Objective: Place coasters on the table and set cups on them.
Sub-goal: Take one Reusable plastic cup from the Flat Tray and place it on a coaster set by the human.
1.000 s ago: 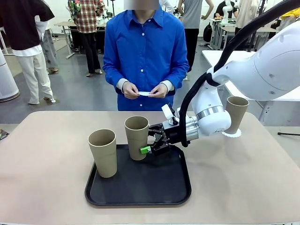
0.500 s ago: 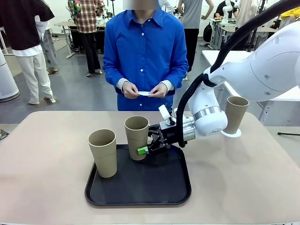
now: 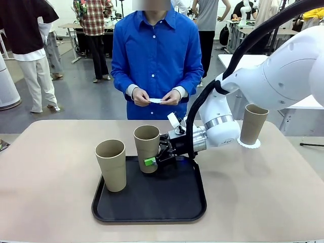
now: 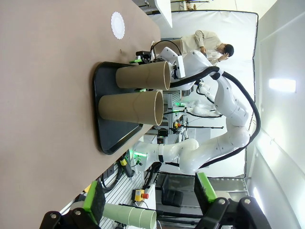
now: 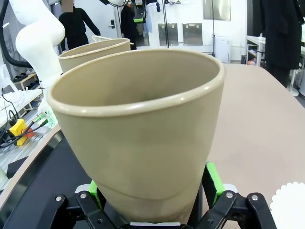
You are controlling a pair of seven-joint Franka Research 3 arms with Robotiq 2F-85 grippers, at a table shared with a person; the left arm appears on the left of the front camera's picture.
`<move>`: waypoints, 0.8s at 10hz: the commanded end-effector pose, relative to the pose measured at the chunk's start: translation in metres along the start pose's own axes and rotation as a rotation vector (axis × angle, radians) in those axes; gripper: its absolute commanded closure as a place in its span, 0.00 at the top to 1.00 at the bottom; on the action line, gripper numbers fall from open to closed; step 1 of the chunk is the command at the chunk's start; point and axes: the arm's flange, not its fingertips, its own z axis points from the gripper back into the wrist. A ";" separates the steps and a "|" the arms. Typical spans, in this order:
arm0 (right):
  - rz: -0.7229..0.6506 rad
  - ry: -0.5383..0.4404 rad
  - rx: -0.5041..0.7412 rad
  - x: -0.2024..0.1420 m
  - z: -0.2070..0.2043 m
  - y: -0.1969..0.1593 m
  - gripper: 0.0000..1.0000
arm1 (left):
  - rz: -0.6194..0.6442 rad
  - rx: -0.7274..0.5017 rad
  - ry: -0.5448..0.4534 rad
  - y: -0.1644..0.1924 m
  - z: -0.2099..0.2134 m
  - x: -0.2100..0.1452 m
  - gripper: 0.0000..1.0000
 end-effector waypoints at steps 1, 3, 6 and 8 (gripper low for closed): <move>-0.008 -0.012 0.039 0.000 -0.003 -0.007 0.67 | -0.007 -0.012 -0.002 -0.001 0.002 -0.001 1.00; -0.014 -0.019 0.035 0.000 0.000 -0.006 0.07 | -0.007 -0.012 -0.002 -0.001 0.002 -0.001 1.00; -0.003 -0.008 0.010 0.015 0.006 0.008 0.00 | -0.007 -0.012 -0.002 -0.001 0.002 -0.001 1.00; -0.057 -0.015 -0.085 0.058 0.019 0.039 0.00 | -0.007 -0.012 -0.002 -0.001 0.002 -0.001 1.00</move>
